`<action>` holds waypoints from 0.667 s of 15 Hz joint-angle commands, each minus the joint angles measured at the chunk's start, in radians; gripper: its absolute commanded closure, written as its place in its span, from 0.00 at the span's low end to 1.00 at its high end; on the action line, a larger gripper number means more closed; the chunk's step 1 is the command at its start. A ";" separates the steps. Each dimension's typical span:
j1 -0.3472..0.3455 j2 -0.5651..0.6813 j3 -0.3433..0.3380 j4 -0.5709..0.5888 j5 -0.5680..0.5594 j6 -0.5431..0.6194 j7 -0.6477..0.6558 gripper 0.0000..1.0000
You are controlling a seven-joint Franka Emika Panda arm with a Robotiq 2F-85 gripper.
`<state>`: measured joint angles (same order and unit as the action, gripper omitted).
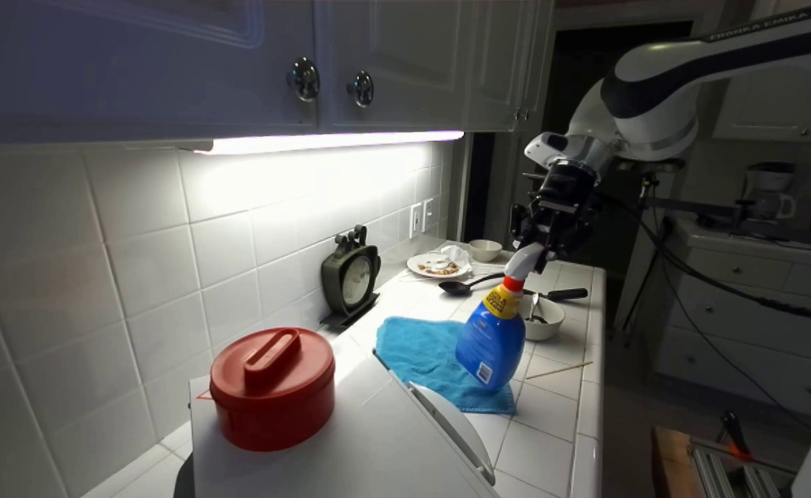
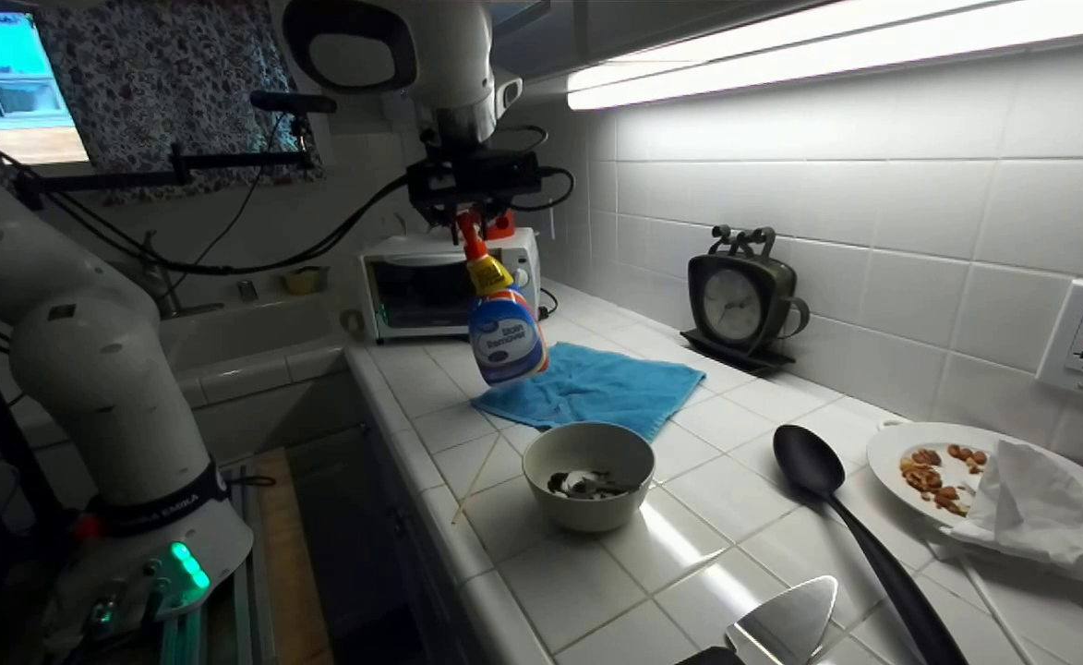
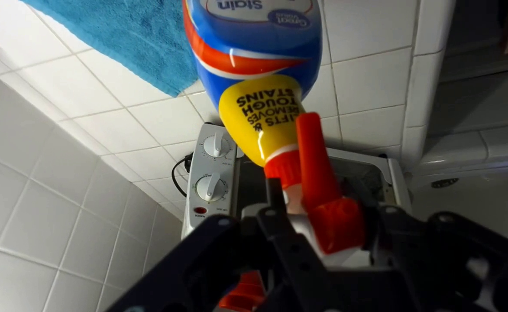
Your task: Turn the blue bottle to the left
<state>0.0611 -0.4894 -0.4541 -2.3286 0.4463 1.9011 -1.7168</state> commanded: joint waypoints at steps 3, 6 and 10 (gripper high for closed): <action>-0.048 0.092 -0.026 0.112 0.094 -0.147 -0.137 0.86; -0.072 0.153 -0.028 0.141 0.137 -0.202 -0.202 0.86; -0.118 0.234 -0.012 0.178 0.174 -0.270 -0.259 0.86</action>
<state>-0.0149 -0.3143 -0.4808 -2.2294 0.5513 1.7173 -1.9238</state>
